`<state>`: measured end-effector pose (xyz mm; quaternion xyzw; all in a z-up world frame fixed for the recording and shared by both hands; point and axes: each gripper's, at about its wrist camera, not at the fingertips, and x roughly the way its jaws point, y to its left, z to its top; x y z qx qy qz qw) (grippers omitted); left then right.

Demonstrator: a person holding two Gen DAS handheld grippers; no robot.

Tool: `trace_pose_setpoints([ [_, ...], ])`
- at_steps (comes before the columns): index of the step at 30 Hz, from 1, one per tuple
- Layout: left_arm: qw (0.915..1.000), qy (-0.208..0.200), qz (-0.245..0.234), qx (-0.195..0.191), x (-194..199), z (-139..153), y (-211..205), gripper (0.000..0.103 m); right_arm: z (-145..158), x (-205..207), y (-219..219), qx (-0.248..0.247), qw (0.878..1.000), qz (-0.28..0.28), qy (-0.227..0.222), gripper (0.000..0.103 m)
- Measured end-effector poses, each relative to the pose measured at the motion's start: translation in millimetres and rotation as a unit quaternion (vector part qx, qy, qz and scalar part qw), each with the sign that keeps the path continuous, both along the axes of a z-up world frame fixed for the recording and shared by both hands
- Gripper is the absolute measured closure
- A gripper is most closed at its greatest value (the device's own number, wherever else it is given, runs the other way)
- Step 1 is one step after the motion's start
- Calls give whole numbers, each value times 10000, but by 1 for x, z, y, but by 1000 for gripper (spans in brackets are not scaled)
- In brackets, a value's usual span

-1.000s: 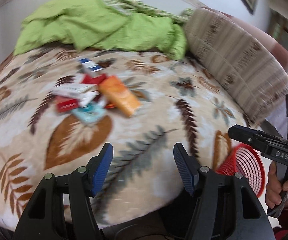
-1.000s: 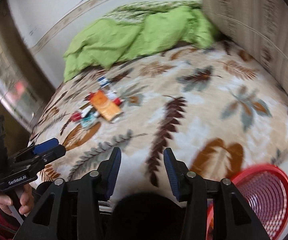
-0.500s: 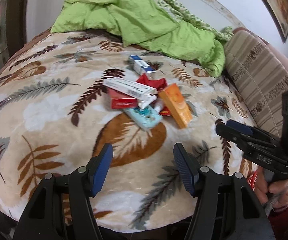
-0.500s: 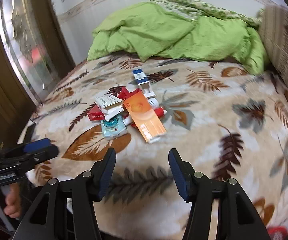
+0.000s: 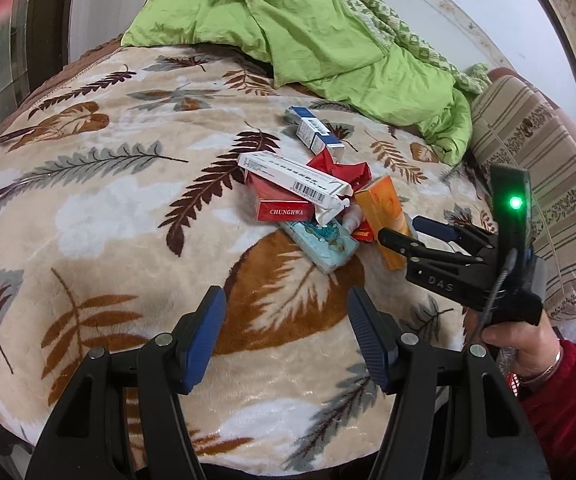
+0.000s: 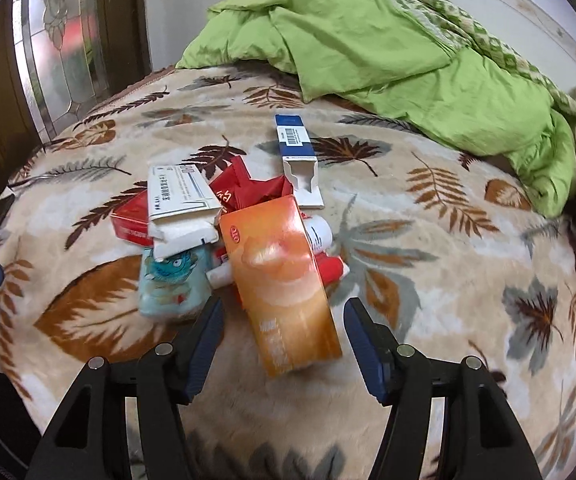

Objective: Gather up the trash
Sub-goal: 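Grasp the white medicine box with the left gripper while the right gripper grasps the orange box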

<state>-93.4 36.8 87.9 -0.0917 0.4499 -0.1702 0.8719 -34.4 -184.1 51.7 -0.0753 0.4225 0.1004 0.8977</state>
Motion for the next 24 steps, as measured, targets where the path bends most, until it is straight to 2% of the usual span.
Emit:
trace_pose_setpoints([
  [2, 10000, 19, -6, -2, 4, 0, -2, 41, -5, 5, -2, 58, 10000, -39, 41, 39],
  [4, 10000, 4, -17, 34, 7, 1, -5, 41, -7, 5, -2, 200, 9998, -42, 66, 49],
  [8, 10000, -1, -29, 79, 19, 2, -11, 41, -4, -6, -3, 369, 9993, -110, -13, 49],
  [12, 9999, 146, 69, 0, 41, 5, -18, 41, 6, -26, -14, 858, 9951, -487, -54, 50],
  [15, 9987, 407, 243, -193, 66, 7, -23, 41, 13, -51, -24, 1218, 9887, -853, -184, 52],
  [16, 9980, 491, 305, -246, 74, 8, -24, 41, 14, -56, -25, 1267, 9876, -899, -214, 70],
  [17, 9968, 624, 404, -289, 85, 7, -26, 41, 15, -63, -26, 1312, 9867, -936, -213, 75],
  [20, 9921, 969, 658, -452, 117, 4, -33, 41, 14, -81, -34, 1579, 9810, -1090, -290, 75],
  [24, 9858, 1356, 938, -310, 151, -6, -43, 41, 11, -92, -39, 1658, 9795, -1090, -355, 76],
])
